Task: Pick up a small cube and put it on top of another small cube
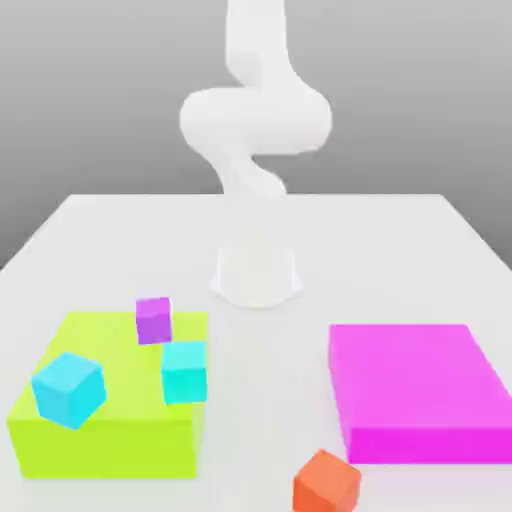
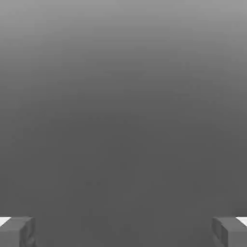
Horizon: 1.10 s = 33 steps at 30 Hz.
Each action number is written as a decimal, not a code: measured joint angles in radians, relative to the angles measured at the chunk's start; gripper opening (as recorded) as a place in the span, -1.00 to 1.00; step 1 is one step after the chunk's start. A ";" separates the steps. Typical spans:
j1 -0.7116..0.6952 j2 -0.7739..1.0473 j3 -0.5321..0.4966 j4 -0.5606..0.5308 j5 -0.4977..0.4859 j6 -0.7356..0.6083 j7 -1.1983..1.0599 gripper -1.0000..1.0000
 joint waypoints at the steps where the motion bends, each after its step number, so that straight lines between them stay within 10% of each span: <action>1: 0.018 0.039 -0.011 -0.004 0.008 0.014 -0.032 0.00; 31: 0.213 1.117 -0.051 -0.086 0.074 0.471 -0.716 0.00; 32: 0.209 1.142 -0.046 -0.081 0.079 0.491 -0.719 -1.00; 33: 0.209 1.142 -0.046 -0.081 0.079 0.491 -0.719 -1.00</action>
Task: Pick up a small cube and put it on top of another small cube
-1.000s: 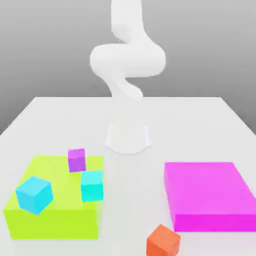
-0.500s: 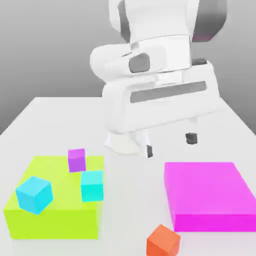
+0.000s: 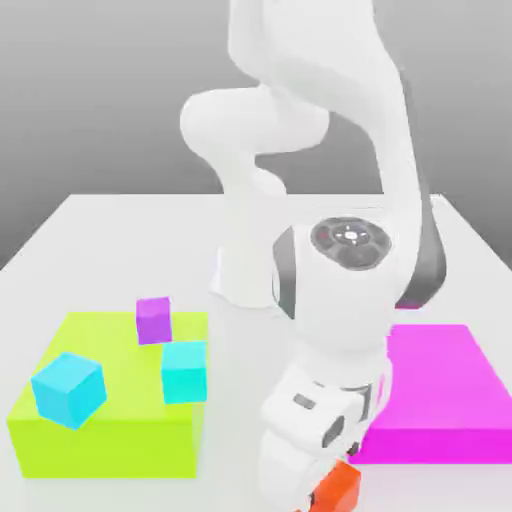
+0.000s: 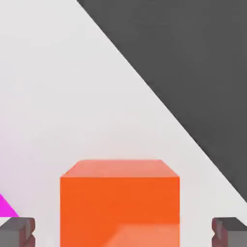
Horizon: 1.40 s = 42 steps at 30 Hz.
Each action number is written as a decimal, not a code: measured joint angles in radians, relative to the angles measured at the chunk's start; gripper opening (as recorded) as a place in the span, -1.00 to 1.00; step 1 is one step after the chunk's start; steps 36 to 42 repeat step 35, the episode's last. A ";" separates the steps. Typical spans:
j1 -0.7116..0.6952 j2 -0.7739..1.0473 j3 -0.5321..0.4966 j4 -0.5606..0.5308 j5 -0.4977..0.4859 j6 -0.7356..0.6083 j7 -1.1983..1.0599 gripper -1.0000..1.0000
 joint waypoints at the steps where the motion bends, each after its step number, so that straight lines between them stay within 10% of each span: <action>1: 0.000 0.000 0.000 0.000 0.000 0.000 0.000 -1.00; 27: -0.249 -0.723 -0.121 -0.224 -0.153 -0.496 0.521 -1.00; 32: -0.270 -0.630 -0.127 -0.287 -0.153 -0.340 0.542 -1.00; 33: -0.270 -0.615 -0.128 -0.293 -0.152 -0.318 0.541 1.00; 42: -0.270 -0.615 -0.128 -0.293 -0.152 -0.318 0.541 1.00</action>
